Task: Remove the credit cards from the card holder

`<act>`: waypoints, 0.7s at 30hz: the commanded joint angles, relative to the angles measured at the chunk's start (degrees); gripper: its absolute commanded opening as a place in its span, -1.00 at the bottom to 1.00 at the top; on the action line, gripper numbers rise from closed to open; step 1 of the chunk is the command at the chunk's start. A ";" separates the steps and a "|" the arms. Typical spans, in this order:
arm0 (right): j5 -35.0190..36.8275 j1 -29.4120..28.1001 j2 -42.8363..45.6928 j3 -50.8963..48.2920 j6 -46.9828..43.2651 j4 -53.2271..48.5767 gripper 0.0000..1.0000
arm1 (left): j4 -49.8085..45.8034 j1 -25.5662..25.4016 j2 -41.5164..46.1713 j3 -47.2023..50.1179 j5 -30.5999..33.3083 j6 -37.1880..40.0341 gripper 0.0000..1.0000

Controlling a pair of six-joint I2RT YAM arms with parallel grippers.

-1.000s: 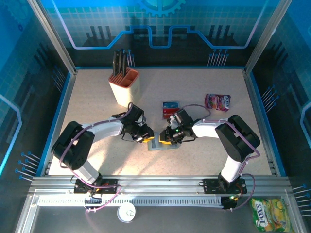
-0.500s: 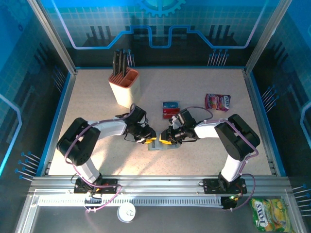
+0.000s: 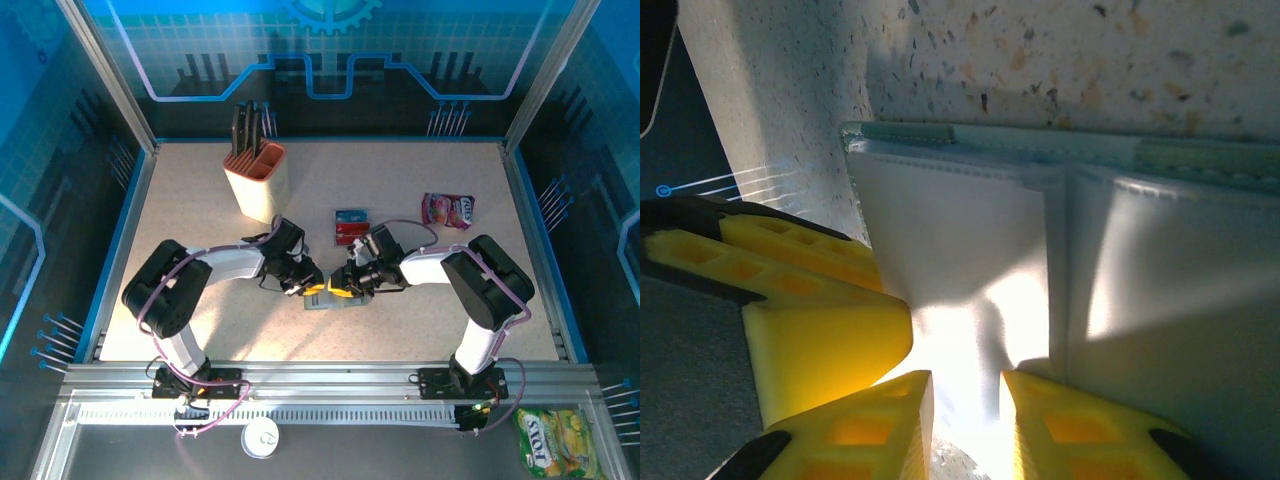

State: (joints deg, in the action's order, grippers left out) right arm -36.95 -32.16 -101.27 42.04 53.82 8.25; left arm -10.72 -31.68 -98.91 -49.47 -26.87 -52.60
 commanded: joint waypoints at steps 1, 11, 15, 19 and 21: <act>0.45 0.55 -1.91 -1.27 0.22 -1.40 -0.48 | 0.34 -0.55 -1.11 -1.81 -1.59 -0.51 -0.62; 0.34 0.57 -0.87 -1.52 0.50 -0.68 -0.50 | 0.00 -0.74 -0.49 -2.36 -1.08 -0.51 -0.59; 1.19 0.61 1.96 -0.45 -0.23 -3.45 -0.48 | -0.52 -0.75 -0.15 -2.95 -1.09 -0.51 -0.60; 2.88 1.10 5.24 0.71 -2.21 -8.04 -0.48 | -1.18 -0.83 0.25 -3.52 -1.16 -0.40 -0.61; 3.75 1.70 6.91 1.02 -3.16 -10.02 -0.47 | -1.49 -0.89 0.24 -3.94 -1.11 -0.44 -0.61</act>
State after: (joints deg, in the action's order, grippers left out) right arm -35.00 -31.90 -97.45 41.95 52.90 3.31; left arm -10.44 -32.08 -99.39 -51.68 -27.05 -52.62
